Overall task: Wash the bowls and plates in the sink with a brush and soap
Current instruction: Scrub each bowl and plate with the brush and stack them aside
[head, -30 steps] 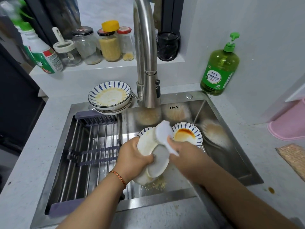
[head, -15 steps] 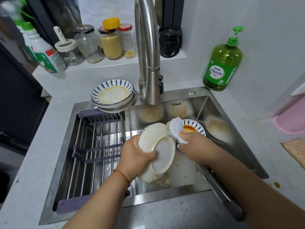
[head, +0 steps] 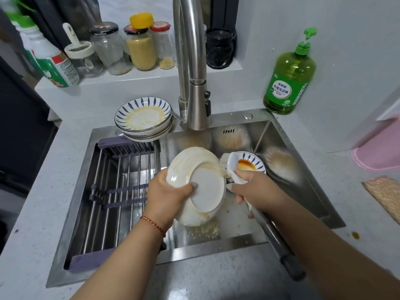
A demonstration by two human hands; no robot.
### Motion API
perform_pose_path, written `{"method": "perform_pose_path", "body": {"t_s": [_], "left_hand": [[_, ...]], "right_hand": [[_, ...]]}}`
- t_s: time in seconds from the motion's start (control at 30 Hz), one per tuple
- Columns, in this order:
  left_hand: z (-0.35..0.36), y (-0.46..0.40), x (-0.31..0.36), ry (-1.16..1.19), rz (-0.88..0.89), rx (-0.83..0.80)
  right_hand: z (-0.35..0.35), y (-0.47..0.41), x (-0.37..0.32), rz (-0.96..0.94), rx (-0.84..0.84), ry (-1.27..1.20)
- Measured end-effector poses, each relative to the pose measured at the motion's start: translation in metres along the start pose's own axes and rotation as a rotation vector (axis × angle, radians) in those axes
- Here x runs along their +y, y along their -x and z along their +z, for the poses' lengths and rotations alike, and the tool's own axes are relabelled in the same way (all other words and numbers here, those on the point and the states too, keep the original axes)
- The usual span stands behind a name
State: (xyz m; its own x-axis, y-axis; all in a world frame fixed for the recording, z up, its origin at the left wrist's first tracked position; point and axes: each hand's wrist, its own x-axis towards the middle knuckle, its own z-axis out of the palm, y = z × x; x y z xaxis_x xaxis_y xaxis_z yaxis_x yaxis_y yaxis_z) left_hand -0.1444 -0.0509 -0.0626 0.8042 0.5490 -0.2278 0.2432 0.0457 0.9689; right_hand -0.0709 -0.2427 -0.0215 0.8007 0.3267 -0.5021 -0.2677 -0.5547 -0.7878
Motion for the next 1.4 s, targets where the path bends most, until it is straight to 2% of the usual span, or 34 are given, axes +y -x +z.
{"method": "perform_pose_path", "body": {"t_s": [0.17, 0.3, 0.4, 0.57, 0.7, 0.9, 1.07, 1.2, 1.3, 1.4], "left_hand": [[0.005, 0.006, -0.004, 0.29, -0.101, 0.071], [0.013, 0.016, -0.011, 0.521, -0.172, 0.026], [0.011, 0.019, -0.018, 0.563, -0.191, -0.055], [-0.006, 0.008, -0.004, 0.314, -0.203, -0.311], [-0.009, -0.007, 0.015, -0.018, -0.141, -0.4], [-0.007, -0.008, 0.021, -0.175, -0.016, -0.337], [-0.005, -0.007, 0.013, -0.271, 0.026, -0.256], [0.001, -0.006, 0.01, -0.419, 0.091, -0.26], [0.009, -0.003, 0.007, -0.557, 0.122, -0.23], [0.011, 0.001, 0.003, -0.493, 0.123, -0.251]], "right_hand": [[0.017, -0.007, 0.024, 0.0, 0.172, -0.129], [0.024, -0.005, 0.03, 0.062, 0.149, -0.346], [0.016, -0.005, 0.029, 0.061, 0.092, -0.366], [-0.005, -0.012, 0.027, 0.008, 0.012, -0.198], [-0.009, -0.017, 0.019, -0.027, -0.03, -0.03], [-0.016, -0.01, 0.014, -0.07, 0.056, 0.07], [-0.014, -0.001, 0.017, -0.051, 0.042, 0.159], [-0.006, 0.008, 0.005, -0.124, 0.028, 0.25], [0.014, 0.021, -0.008, -0.227, -0.01, 0.462], [0.037, 0.042, -0.017, -0.36, -0.061, 0.617]]}}
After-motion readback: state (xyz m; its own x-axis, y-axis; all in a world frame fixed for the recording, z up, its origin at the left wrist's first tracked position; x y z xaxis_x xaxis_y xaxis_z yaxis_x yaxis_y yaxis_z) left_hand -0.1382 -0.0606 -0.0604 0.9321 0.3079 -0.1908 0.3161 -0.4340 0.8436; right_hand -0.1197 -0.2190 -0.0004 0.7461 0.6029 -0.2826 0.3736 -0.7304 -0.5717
